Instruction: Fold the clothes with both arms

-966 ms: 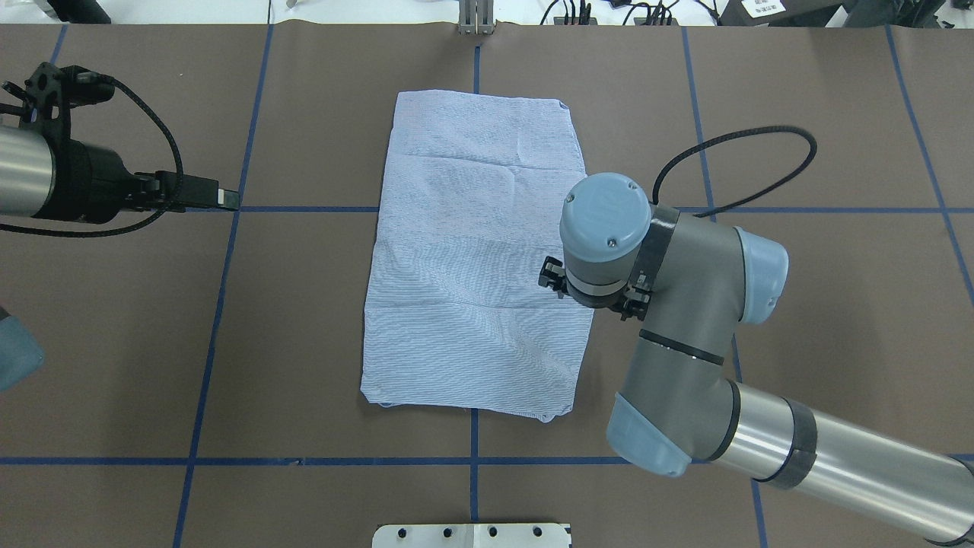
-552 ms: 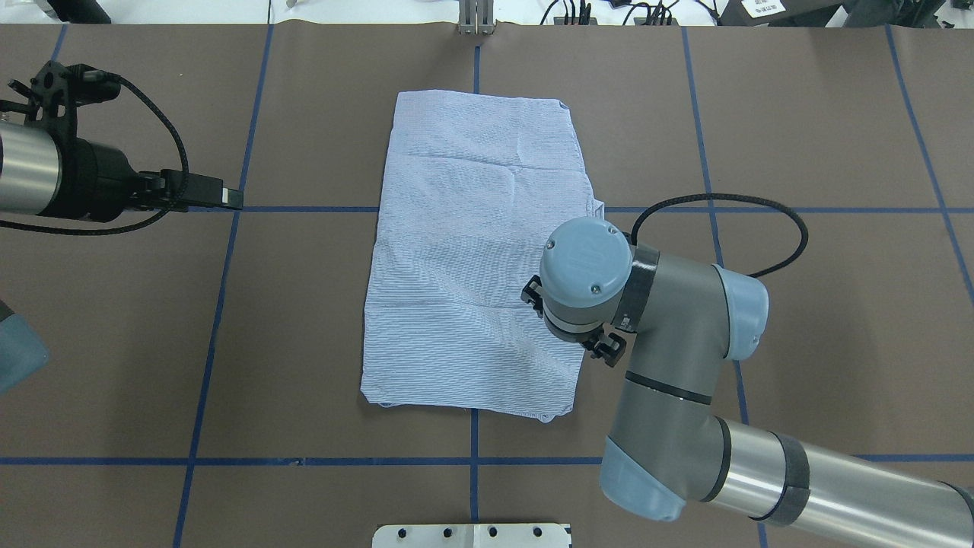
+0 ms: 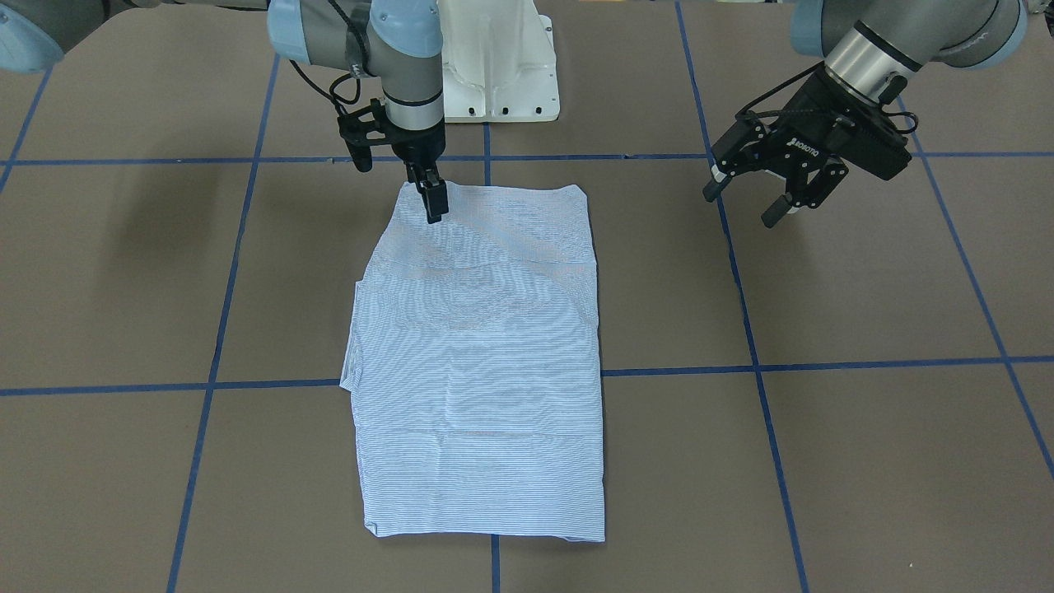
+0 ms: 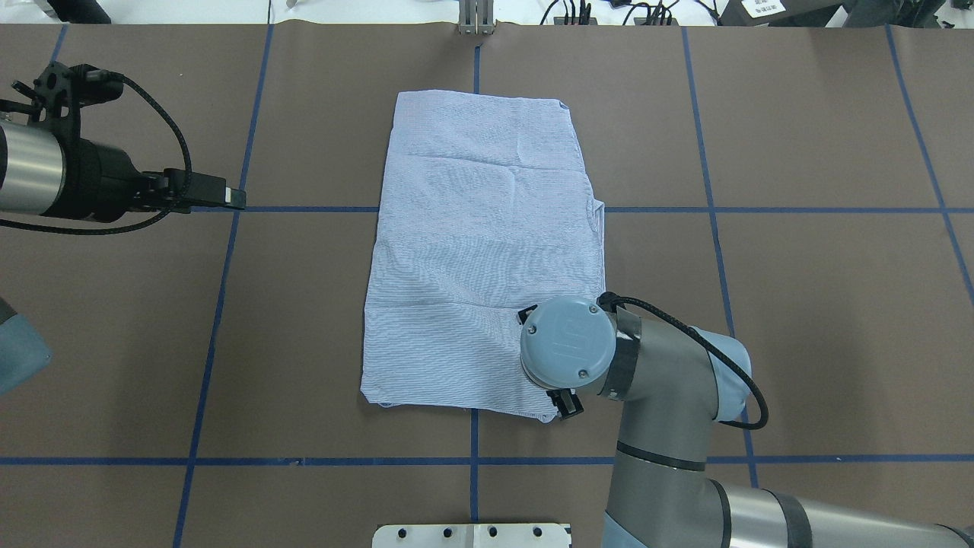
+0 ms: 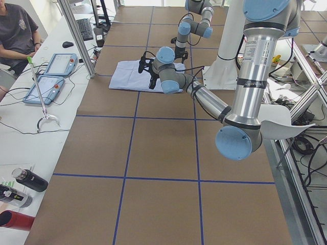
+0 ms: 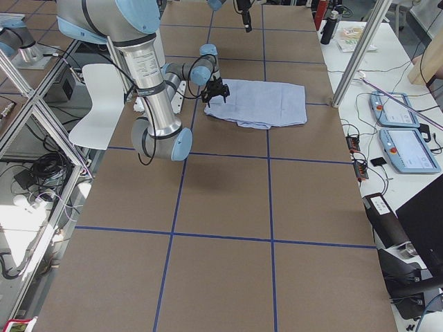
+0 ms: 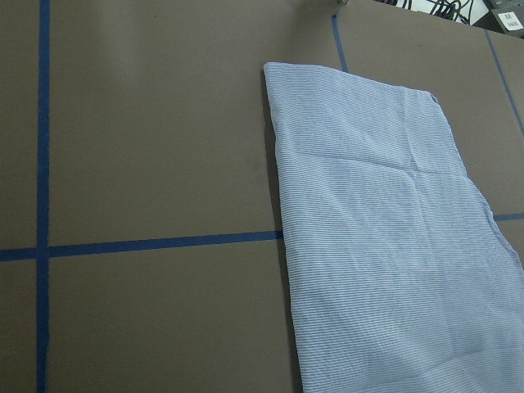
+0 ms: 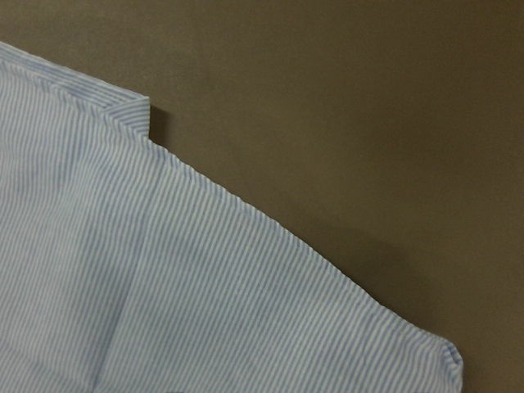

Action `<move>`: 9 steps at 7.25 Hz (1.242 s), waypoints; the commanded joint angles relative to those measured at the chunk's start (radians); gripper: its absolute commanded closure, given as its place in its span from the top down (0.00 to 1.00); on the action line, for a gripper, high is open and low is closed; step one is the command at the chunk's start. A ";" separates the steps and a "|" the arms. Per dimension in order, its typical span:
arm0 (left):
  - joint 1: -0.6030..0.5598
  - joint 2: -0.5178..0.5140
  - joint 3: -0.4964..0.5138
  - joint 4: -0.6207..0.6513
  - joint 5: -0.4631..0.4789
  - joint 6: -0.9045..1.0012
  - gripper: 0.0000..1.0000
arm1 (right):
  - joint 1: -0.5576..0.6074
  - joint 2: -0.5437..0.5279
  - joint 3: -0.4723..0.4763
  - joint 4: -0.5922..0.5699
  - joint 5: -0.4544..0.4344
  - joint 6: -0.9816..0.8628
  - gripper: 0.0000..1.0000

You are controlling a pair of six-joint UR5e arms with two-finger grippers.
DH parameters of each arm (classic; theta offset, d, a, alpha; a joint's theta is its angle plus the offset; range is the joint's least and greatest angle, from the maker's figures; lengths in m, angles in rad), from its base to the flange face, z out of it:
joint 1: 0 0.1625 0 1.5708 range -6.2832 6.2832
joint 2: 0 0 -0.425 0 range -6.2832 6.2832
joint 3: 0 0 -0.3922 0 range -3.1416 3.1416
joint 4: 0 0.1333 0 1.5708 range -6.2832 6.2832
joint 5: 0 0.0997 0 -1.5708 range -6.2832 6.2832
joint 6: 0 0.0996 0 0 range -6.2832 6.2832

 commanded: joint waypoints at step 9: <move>-0.008 0.015 -0.031 0.001 0.005 0.000 0.99 | -0.076 -0.057 -0.003 0.057 -0.053 0.085 0.95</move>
